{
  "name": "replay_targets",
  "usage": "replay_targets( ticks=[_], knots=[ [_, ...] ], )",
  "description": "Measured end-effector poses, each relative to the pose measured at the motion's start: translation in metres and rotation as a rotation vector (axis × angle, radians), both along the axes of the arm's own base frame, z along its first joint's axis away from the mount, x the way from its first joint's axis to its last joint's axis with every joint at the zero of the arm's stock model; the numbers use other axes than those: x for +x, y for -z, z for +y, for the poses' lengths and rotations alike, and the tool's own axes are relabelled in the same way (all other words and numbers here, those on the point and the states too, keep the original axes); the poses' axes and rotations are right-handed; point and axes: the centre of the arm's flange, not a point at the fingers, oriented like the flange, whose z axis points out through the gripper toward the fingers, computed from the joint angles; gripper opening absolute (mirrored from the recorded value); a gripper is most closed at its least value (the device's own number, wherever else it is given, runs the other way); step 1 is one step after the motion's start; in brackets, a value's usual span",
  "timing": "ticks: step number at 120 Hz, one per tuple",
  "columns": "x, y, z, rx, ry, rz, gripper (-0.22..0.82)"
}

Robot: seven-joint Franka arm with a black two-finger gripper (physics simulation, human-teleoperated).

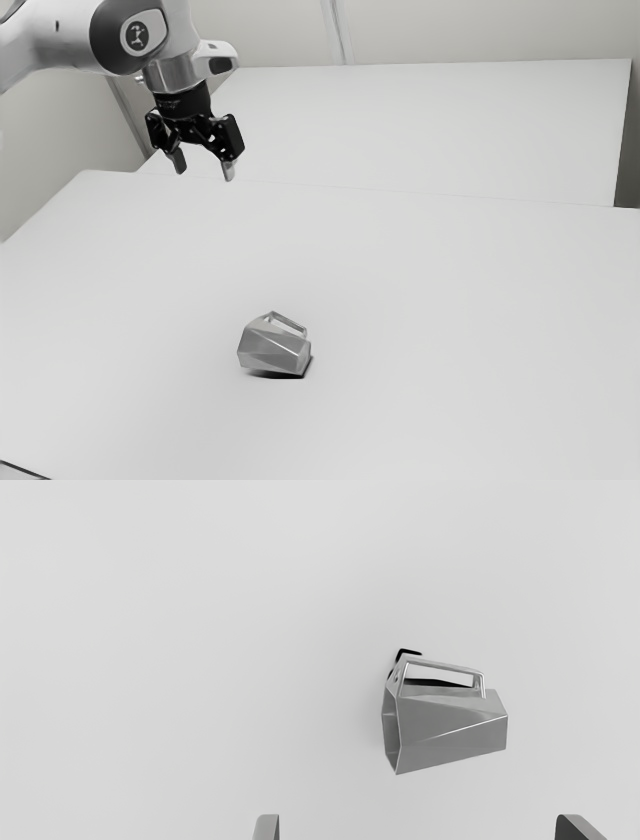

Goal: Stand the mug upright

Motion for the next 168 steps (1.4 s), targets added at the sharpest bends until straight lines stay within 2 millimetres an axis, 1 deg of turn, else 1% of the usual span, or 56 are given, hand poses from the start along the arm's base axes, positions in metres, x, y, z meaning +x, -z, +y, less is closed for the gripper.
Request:
replay_targets(
  ticks=[20,36,47,66,82,99,113,137,149,168],
  knots=[
    [-0.004,0.0,-0.001,-0.008,-0.003,0.007,0.6],
    [-0.016,0.008,0.0,-0.02,-0.008,0.029,0.6],
    [-0.026,0.015,0.005,-0.033,-0.02,0.045,0.6],
    [-0.038,0.046,0.03,-0.061,-0.071,0.079,0.6],
    [-0.042,0.077,0.04,-0.096,-0.091,0.101,0.6],
    [-0.047,0.118,0.05,-0.161,-0.118,0.121,0.6],
    [-0.055,0.146,0.055,-0.207,-0.136,0.127,0.6],
    [-0.067,0.176,0.052,-0.257,-0.137,0.116,0.6],
    [-0.073,0.194,0.055,-0.292,-0.149,0.114,0.6],
    [-0.076,0.21,0.054,-0.35,-0.158,0.088,0.6]
  ],
)
